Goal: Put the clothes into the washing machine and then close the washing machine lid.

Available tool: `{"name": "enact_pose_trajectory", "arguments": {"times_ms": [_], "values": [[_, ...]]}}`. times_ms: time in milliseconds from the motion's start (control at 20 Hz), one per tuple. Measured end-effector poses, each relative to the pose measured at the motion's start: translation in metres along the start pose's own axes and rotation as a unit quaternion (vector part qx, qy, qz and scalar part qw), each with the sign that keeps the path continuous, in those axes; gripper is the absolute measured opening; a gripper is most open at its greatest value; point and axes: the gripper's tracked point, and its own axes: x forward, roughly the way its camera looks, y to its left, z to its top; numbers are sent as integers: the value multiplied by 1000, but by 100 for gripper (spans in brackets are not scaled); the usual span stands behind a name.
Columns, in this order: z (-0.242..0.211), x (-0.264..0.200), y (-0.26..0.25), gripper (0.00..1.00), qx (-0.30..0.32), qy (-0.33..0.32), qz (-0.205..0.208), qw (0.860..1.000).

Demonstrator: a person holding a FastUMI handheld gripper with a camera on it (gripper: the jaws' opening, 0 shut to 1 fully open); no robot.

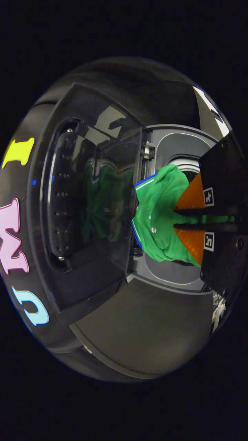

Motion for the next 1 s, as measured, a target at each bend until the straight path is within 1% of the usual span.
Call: {"name": "enact_pose_trajectory", "arguments": {"times_ms": [200, 300, 450, 650, 750, 800, 900, 950, 1000], "values": [[-27, 22, -6, 12, -13, 30, -13, 999], [-34, 32, -7, 12, -3, 36, -12, 999], [-42, 43, -15, 12, 12, 51, -21, 998], [-48, 52, -16, 14, 43, 62, -14, 997], [-43, 51, -11, 24, 74, 56, 5, 996], [-39, 49, -9, 33, 89, 51, 11, 995], [-33, 57, -9, 66, 94, 37, 10, 995], [-39, 65, -11, 83, 88, 30, 5, 996], [-28, 50, -14, 99, 81, 18, -4, 997]]}}
